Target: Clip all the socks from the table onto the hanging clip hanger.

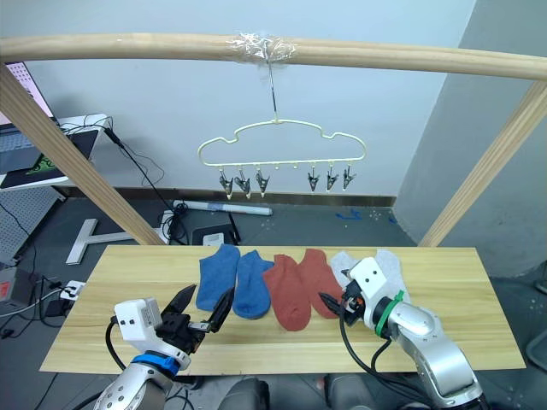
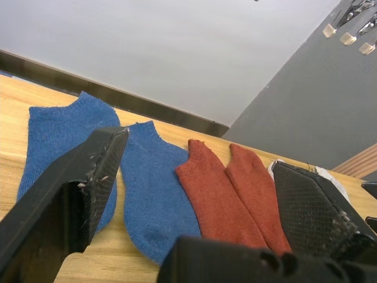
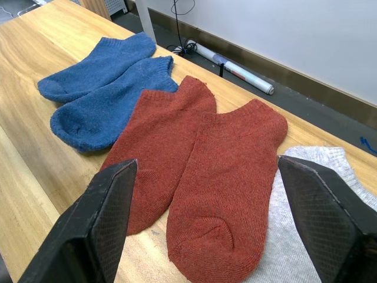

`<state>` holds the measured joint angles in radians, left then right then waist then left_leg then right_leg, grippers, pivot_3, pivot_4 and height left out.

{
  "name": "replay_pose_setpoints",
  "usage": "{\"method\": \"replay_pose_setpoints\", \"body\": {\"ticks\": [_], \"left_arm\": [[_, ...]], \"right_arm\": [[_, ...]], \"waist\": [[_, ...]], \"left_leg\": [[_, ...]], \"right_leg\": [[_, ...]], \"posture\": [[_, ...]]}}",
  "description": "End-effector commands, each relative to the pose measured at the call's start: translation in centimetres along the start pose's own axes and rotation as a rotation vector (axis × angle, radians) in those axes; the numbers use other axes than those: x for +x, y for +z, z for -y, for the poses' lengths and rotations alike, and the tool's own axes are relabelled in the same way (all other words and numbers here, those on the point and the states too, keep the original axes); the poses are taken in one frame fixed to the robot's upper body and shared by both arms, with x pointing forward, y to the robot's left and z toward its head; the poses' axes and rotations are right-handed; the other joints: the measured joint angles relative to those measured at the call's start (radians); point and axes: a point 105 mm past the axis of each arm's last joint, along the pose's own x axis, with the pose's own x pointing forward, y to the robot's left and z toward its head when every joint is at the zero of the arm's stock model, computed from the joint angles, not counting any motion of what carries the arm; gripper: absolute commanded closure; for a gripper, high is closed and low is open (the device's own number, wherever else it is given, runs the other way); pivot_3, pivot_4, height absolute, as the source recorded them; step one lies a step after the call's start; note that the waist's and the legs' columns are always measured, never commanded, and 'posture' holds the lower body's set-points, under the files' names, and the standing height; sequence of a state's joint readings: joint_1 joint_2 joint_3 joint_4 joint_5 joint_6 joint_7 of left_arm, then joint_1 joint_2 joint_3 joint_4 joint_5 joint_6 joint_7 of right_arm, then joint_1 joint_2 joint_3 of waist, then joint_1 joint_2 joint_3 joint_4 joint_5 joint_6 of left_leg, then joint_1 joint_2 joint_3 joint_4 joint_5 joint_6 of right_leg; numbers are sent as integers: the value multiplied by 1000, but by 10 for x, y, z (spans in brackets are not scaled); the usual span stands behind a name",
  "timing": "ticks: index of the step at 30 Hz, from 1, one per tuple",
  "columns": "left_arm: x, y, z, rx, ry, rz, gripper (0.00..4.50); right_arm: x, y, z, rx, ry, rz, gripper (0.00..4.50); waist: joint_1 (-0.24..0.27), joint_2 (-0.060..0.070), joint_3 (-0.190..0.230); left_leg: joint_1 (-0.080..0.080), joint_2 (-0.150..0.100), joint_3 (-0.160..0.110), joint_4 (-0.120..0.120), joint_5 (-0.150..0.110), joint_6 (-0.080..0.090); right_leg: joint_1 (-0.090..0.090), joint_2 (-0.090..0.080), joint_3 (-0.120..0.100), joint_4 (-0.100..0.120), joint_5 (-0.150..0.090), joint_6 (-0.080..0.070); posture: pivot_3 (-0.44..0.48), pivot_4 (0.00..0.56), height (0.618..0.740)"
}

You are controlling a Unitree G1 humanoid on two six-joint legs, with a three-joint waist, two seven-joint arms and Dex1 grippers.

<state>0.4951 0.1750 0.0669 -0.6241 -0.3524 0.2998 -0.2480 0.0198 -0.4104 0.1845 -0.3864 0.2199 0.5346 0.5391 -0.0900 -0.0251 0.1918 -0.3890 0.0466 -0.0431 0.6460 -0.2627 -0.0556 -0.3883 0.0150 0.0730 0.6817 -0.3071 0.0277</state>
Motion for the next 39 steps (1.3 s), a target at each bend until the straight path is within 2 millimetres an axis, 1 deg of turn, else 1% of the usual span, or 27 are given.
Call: {"method": "replay_pose_setpoints", "body": {"ticks": [1,4,6,9,14,18,26,32,39], "left_arm": [[-2,7,2,16,-6,22,0],[-4,7,0,20,2,16,0],[-5,6,-2,22,16,7,0],[-6,6,-7,8,42,8,0],[-9,4,-12,5,50,2,0],[-11,1,-13,9,53,-14,0],[-13,-1,-15,24,66,-27,0],[-4,14,-23,104,79,43,0],[12,34,-25,177,45,97,0]], "right_arm": [[-3,10,2,-6,-19,41,560],[-11,11,8,7,-81,35,560],[-18,10,10,19,-93,33,560],[-30,4,7,33,-99,13,560],[-40,2,2,50,-109,3,560],[-42,3,1,52,-114,-2,560],[-43,4,-1,46,-107,-2,560],[-36,22,1,15,-30,28,560],[-26,52,-9,-8,157,69,560]], "waist": [[0,0,0],[-1,0,0],[0,0,0],[0,0,0],[-13,0,0],[-25,0,0],[-29,0,0],[-35,0,0],[-47,0,-1]], "left_leg": [[0,0,0,0,0,0],[0,0,0,0,0,0],[0,0,0,0,0,0],[0,0,0,0,0,0],[1,0,1,0,0,0],[2,0,2,0,0,0],[2,0,2,0,0,0],[3,0,2,0,0,0],[2,0,2,0,0,0]], "right_leg": [[0,0,0,0,0,0],[0,0,0,0,0,0],[0,0,0,0,0,0],[0,0,0,0,0,0],[0,0,1,0,0,0],[1,0,1,0,0,1],[1,0,2,0,0,1],[1,0,2,0,1,1],[1,0,2,0,1,1]], "posture": [[-147,168,740],[-155,170,740],[-158,170,740],[-177,174,740],[-191,178,740],[-199,179,740],[-197,177,740],[-196,169,740],[-195,155,740]]}}
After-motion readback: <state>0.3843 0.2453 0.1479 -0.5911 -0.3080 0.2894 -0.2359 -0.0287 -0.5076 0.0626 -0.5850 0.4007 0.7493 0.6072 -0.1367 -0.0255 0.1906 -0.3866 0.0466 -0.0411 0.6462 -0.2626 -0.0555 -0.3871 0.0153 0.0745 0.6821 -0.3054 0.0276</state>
